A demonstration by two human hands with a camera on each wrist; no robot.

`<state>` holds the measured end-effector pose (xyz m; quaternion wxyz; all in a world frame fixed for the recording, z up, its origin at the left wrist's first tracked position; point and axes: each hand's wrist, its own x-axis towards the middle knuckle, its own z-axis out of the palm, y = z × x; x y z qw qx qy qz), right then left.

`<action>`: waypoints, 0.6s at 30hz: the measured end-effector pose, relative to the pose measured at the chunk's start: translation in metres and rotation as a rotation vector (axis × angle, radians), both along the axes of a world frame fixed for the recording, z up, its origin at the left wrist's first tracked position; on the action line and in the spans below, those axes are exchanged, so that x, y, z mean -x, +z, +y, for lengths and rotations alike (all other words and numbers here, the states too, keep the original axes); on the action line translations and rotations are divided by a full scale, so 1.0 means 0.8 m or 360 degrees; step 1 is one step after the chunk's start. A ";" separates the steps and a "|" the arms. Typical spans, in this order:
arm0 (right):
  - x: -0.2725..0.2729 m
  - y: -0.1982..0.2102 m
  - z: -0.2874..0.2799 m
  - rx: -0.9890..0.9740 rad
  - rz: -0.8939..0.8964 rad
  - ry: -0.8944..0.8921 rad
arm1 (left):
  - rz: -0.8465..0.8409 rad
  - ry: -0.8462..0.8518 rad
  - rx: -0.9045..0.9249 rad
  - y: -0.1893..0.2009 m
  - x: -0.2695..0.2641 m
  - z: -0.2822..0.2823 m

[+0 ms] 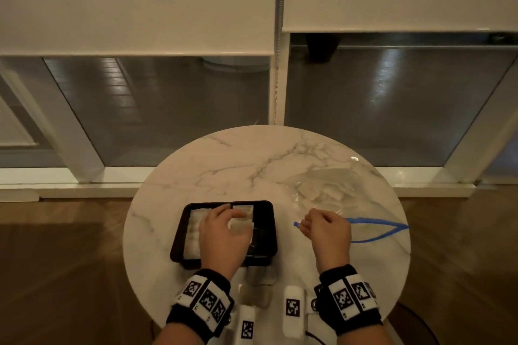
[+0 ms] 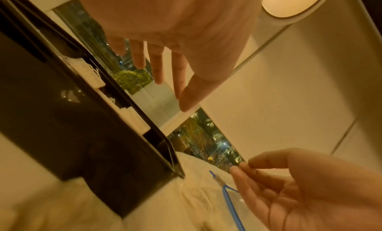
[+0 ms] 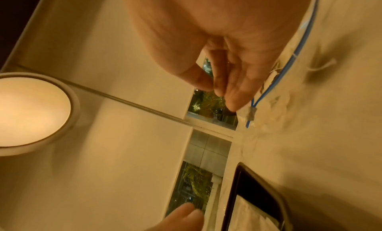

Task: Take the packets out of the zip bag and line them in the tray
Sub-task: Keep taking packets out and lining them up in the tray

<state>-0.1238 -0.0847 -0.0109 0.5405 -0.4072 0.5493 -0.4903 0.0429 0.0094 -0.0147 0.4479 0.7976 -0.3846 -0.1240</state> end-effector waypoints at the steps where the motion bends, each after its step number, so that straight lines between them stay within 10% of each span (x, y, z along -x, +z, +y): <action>1: 0.008 0.001 0.002 0.0017 -0.0056 -0.0064 | -0.0005 -0.0064 -0.0017 -0.003 0.009 -0.005; 18: 0.083 -0.009 -0.036 -0.0280 -0.1140 -0.0451 | -0.0756 -0.1124 -0.0450 0.008 0.123 -0.081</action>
